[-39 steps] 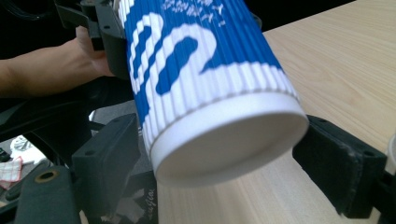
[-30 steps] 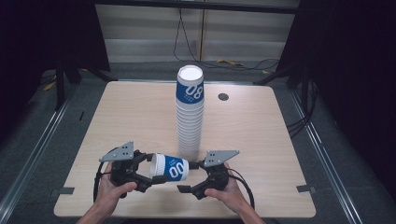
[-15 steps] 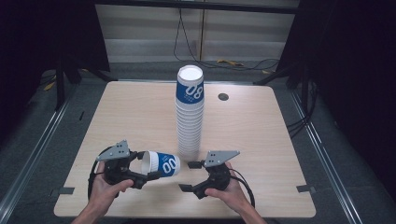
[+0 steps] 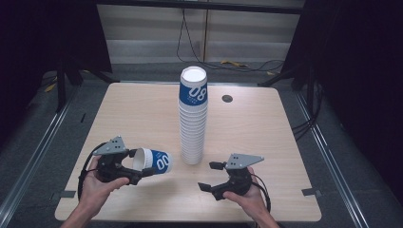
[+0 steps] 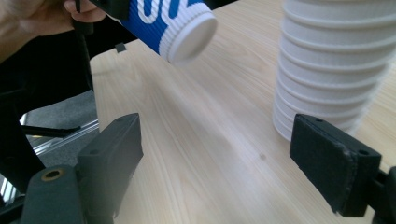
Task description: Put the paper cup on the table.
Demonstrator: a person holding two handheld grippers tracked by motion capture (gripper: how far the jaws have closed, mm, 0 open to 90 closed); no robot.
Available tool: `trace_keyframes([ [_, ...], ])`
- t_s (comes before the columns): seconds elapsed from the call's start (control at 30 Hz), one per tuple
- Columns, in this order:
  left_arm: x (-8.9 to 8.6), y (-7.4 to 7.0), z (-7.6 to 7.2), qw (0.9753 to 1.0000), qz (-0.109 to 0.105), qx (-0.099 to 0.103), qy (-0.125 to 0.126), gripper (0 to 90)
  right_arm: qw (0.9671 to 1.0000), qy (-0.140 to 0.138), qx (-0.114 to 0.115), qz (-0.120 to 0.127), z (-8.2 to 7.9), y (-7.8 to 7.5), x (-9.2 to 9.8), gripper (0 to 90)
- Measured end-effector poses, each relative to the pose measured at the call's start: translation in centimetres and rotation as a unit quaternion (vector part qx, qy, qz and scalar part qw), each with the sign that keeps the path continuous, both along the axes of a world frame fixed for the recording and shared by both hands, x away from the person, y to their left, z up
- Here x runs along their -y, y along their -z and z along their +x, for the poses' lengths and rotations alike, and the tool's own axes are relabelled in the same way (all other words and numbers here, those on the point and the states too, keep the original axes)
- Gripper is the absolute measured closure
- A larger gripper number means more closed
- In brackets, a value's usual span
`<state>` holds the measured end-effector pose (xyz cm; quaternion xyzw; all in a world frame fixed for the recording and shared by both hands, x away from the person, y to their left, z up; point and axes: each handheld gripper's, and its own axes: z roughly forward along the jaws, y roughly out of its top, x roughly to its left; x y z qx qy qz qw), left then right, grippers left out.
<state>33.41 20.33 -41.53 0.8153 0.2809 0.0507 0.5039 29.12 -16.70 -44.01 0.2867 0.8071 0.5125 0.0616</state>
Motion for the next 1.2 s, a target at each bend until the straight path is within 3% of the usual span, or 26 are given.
trace_keyframes([
  [0.1,0.0,0.2,0.4,0.9996,0.017,-0.010,-0.020,17.3,0.9999,0.015,0.000,-0.002,-0.3,-0.1,1.1,17.4],
  [0.3,-0.2,0.5,1.1,0.9984,0.039,-0.023,-0.033,17.3,0.9992,0.040,0.010,0.001,-0.9,-0.5,2.8,17.2],
  [0.43,-0.5,0.5,1.5,0.9955,0.077,-0.014,-0.055,17.2,0.9980,0.062,0.010,-0.005,-0.8,0.1,3.4,16.7],
  [0.5,-0.6,0.6,1.6,0.9956,0.073,-0.020,-0.055,17.2,0.9976,0.068,0.008,-0.007,-0.7,0.3,3.4,16.8],
  [0.73,-1.2,0.7,2.8,0.9928,0.084,-0.038,-0.077,16.8,0.9974,0.072,0.002,-0.009,-0.6,0.5,3.2,16.9],
  [0.8,-1.2,0.8,3.2,0.9925,0.088,-0.032,-0.078,16.9,0.9976,0.069,0.002,-0.011,-0.5,0.6,3.2,16.9],
  [0.9,-1.5,1.1,3.8,0.9916,0.090,-0.050,-0.079,17.1,0.9979,0.064,0.003,-0.011,-0.4,0.7,3.1,16.9],
  [1.07,-1.3,0.8,4.7,0.9861,0.128,-0.061,-0.086,17.2,0.9982,0.059,-0.001,-0.014,-0.4,0.8,2.9,16.9],
  [1.2,-1.2,0.6,5.4,0.9831,0.144,-0.069,-0.089,17.2,0.9983,0.057,-0.001,-0.014,-0.3,0.8,2.8,16.9],
])
